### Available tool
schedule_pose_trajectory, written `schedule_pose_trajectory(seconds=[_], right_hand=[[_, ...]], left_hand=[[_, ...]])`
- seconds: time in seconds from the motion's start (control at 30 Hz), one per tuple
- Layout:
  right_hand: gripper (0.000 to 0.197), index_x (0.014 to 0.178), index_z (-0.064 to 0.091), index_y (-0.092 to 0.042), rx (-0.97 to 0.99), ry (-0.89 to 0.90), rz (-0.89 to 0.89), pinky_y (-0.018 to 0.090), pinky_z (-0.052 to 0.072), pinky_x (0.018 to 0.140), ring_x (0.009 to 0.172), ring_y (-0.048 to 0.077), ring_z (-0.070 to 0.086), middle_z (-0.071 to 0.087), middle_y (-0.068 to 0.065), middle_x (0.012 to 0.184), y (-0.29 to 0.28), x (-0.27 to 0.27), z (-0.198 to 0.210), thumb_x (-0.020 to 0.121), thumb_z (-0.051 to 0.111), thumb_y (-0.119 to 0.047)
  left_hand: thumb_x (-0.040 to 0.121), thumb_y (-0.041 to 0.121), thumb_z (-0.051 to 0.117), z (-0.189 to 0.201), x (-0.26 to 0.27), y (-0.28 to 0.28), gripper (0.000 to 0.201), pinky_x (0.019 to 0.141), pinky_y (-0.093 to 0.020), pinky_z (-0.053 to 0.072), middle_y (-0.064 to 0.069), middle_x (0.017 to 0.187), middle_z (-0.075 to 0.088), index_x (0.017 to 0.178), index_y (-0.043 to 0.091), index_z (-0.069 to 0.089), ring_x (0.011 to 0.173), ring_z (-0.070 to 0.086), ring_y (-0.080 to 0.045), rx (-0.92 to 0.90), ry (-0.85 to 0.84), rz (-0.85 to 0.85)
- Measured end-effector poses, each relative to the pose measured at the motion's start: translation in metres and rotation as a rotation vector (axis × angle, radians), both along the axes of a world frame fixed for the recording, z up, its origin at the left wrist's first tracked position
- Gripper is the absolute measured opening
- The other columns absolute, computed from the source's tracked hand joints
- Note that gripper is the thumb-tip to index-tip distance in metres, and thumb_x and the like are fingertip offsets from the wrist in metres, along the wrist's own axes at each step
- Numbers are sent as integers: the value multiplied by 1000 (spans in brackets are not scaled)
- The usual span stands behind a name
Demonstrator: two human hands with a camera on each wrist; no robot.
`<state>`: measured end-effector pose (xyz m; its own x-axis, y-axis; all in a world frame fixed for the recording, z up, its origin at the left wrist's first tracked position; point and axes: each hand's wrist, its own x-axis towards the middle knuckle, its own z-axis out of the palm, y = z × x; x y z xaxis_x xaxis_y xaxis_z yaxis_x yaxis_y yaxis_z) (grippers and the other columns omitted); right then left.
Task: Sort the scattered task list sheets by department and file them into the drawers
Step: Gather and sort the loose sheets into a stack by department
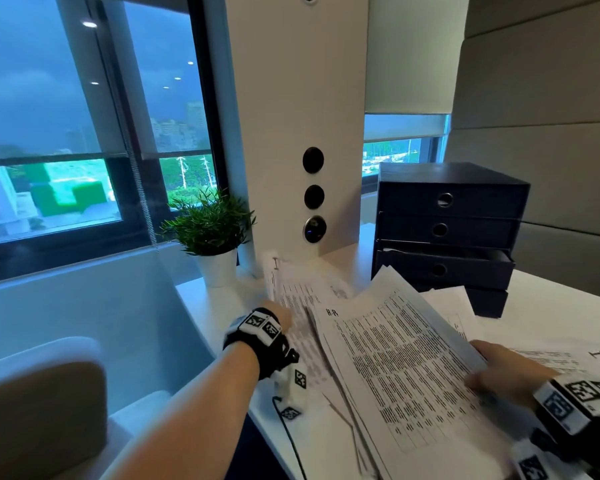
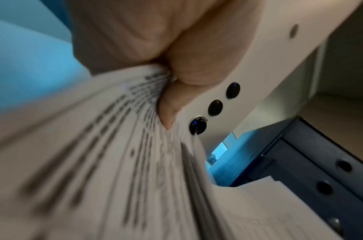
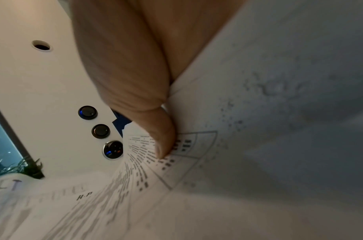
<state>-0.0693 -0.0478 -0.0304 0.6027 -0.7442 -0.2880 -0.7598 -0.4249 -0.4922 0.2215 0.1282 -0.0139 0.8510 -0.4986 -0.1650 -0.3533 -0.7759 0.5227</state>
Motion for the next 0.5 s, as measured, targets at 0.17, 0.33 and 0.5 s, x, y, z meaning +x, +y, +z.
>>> schedule_pose_trajectory(seconds=[0.17,0.33,0.5], right_hand=[[31,110,50,-21,0,-86,-48,30,47,80,92,18,60,61,-1,98,5,-8,0,87,65,-9],[36,115,55,-12,-42,-153,-139,37,51,84,90,24,62,63,7,102,17,-17,7,82,69,-5],[47,123,53,-4,-90,-272,-206,31,46,74,89,25,54,59,13,107,30,-27,27,80,69,1]], left_hand=[[88,4,55,30,28,36,40,87,-35,46,-20,122,57,126,-3,48,110,57,-34,-467,25,343],[80,2,63,61,43,89,21,75,-27,46,-4,88,59,92,16,55,77,55,-19,-920,71,427],[74,3,69,85,29,104,48,90,-47,50,-11,114,65,120,6,56,98,63,-29,-1190,311,378]])
